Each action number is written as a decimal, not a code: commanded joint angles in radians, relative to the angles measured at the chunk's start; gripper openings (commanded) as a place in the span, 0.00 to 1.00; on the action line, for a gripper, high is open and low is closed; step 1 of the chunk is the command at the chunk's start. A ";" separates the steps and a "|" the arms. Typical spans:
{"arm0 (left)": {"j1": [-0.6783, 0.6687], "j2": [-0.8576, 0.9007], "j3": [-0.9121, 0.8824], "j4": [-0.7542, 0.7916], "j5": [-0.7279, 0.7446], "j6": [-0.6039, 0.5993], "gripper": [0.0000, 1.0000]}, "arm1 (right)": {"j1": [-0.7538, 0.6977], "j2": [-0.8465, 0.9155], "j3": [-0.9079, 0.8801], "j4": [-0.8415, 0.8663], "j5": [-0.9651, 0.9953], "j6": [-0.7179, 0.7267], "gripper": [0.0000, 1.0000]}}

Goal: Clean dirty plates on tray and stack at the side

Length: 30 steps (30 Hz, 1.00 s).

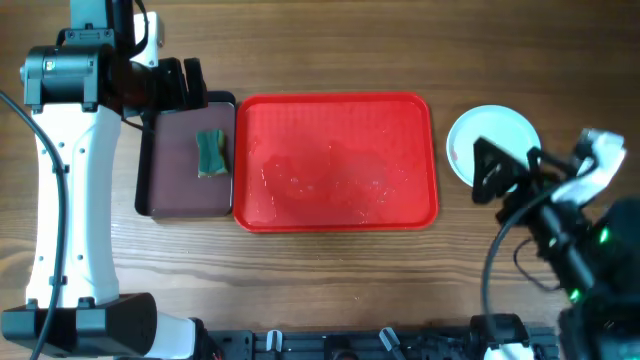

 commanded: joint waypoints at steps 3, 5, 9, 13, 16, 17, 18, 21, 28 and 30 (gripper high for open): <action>0.001 0.000 0.001 0.000 0.011 0.002 1.00 | 0.003 -0.260 -0.419 0.301 0.015 -0.250 1.00; 0.001 0.000 0.001 0.000 0.011 0.002 1.00 | 0.004 -0.342 -0.566 0.438 0.013 -0.267 1.00; 0.001 0.000 0.001 0.000 0.011 0.002 1.00 | 0.024 -0.470 -0.800 0.641 0.013 -0.280 1.00; 0.001 0.000 0.001 0.000 0.011 0.002 1.00 | 0.039 -0.551 -0.936 0.715 0.013 -0.281 1.00; 0.001 0.000 0.001 0.000 0.011 0.002 1.00 | 0.043 -0.589 -0.991 0.717 0.014 -0.280 1.00; 0.001 0.000 0.001 0.000 0.011 0.002 1.00 | 0.043 -0.599 -1.007 0.721 0.014 -0.281 1.00; 0.001 0.000 0.001 0.000 0.011 0.002 1.00 | 0.043 -0.604 -1.007 0.704 0.021 -0.282 1.00; 0.001 0.000 0.001 0.000 0.011 0.002 1.00 | 0.043 -0.604 -1.007 0.705 0.025 -0.278 0.99; 0.001 0.000 0.001 0.000 0.011 0.002 1.00 | 0.042 -0.603 -1.007 0.705 0.025 -0.278 1.00; 0.001 0.000 0.001 0.000 0.011 0.002 1.00 | 0.042 -0.603 -1.007 0.705 0.025 -0.278 1.00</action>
